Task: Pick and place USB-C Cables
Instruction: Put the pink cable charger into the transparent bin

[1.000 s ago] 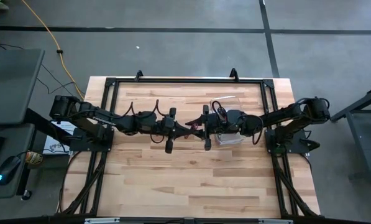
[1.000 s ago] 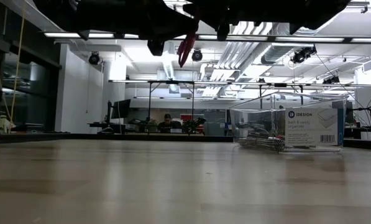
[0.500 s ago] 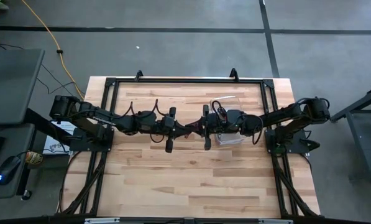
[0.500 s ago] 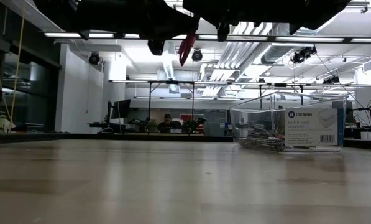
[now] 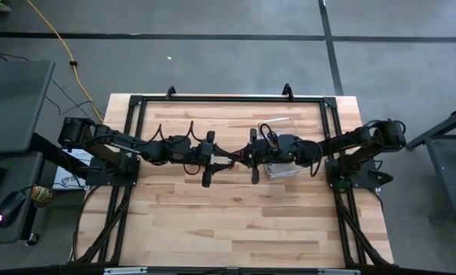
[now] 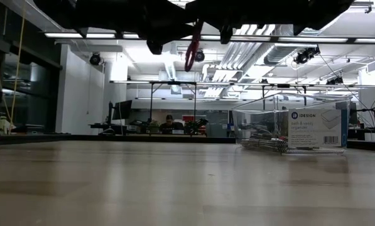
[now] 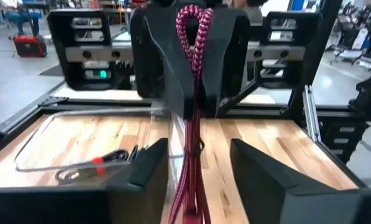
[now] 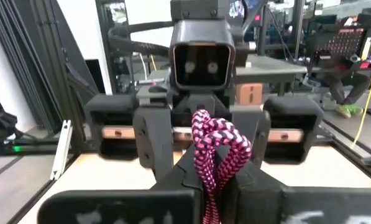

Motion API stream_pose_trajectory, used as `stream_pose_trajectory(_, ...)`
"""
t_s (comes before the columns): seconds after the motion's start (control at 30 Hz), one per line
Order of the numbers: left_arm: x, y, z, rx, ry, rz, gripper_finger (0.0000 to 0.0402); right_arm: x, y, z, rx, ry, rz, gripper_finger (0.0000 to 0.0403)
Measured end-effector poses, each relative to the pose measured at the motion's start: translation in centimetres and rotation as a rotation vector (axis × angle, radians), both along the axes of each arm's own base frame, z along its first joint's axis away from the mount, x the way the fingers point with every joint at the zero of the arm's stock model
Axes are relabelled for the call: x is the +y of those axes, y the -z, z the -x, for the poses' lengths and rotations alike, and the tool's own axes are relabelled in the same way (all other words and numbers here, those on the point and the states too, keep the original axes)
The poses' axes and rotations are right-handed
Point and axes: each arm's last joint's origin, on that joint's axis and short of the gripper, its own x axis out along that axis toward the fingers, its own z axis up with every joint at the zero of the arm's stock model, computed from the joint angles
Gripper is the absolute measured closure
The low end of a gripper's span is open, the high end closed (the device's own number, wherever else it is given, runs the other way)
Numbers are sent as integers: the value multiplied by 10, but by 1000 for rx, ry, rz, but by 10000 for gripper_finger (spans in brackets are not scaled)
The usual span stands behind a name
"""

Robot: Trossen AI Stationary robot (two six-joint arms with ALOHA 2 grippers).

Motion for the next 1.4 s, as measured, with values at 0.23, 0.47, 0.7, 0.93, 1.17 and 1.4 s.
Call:
stream_pose_trajectory(0.23, 5, -21, 20, 22, -24, -4, 214, -3, -14, 24, 150, 58, 6, 400)
stream_pose_trajectory(0.47, 6, -22, 51, -12, -47, -38, 217, -4, -9, 67, 195, 203, 13, 400)
stream_pose_trajectory(0.7, 10, -23, 90, -173, -86, -57, 217, -8, -2, 126, 74, 246, -55, 401)
stream_pose_trajectory(0.93, 8, -20, 110, -249, -78, -58, 217, -9, 11, 154, -12, 233, -49, 402)
stream_pose_trajectory(1.17, 8, -17, 109, -234, -78, -54, 218, -9, 9, 154, -30, 233, -51, 402)
stream_pose_trajectory(1.4, 8, -16, 109, -232, -79, -54, 218, -10, 9, 154, -35, 273, -99, 402)
